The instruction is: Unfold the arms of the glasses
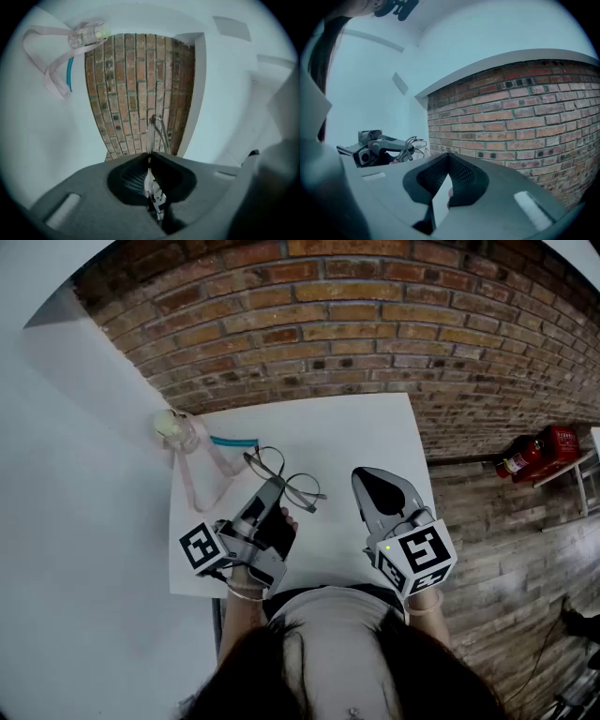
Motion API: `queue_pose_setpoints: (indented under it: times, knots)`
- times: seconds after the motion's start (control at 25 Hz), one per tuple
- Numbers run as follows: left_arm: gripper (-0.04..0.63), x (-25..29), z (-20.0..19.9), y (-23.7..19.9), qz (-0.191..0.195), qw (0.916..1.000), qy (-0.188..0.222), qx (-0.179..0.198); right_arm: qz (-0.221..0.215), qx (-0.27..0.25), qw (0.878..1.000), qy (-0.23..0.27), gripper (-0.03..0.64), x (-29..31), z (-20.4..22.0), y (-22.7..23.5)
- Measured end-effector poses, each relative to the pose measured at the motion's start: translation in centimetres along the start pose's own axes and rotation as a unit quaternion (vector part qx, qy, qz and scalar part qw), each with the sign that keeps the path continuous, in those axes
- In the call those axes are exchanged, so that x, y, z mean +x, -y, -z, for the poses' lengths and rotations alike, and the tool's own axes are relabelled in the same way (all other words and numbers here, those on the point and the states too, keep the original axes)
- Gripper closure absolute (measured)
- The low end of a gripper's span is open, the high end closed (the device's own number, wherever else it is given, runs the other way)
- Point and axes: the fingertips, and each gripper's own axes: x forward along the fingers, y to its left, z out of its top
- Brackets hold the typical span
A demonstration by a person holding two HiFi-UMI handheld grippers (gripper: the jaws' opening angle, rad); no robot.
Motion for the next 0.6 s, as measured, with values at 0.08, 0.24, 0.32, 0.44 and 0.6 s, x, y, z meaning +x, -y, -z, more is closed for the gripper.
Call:
queue_pose_setpoints:
  times: [0.08, 0.24, 0.32, 0.44, 0.6]
  knots:
    - [0.572, -0.1, 0.0, 0.0, 0.0, 1.0, 0.0, 0.001, 0.0, 0.0, 1.0, 0.001, 0.612, -0.1, 0.0, 0.0]
    - [0.572, -0.2, 0.0, 0.0, 0.001, 1.0, 0.001, 0.002, -0.001, 0.009, 1.0, 0.009, 0.611, -0.3, -0.3, 0.0]
    - [0.572, -0.2, 0.1, 0.0, 0.001, 1.0, 0.001, 0.002, -0.001, 0.015, 1.0, 0.014, 0.611, -0.4, -0.6, 0.1]
    - [0.571, -0.1, 0.1, 0.2, 0.002, 1.0, 0.0, 0.002, -0.001, 0.022, 1.0, 0.02, 0.611, -0.6, -0.7, 0.3]
    - [0.572, 0.1, 0.0, 0.3, 0.008, 0.9999, -0.001, -0.008, -0.017, 0.033, 0.999, 0.034, 0.611, -0.9, -1.3, 0.1]
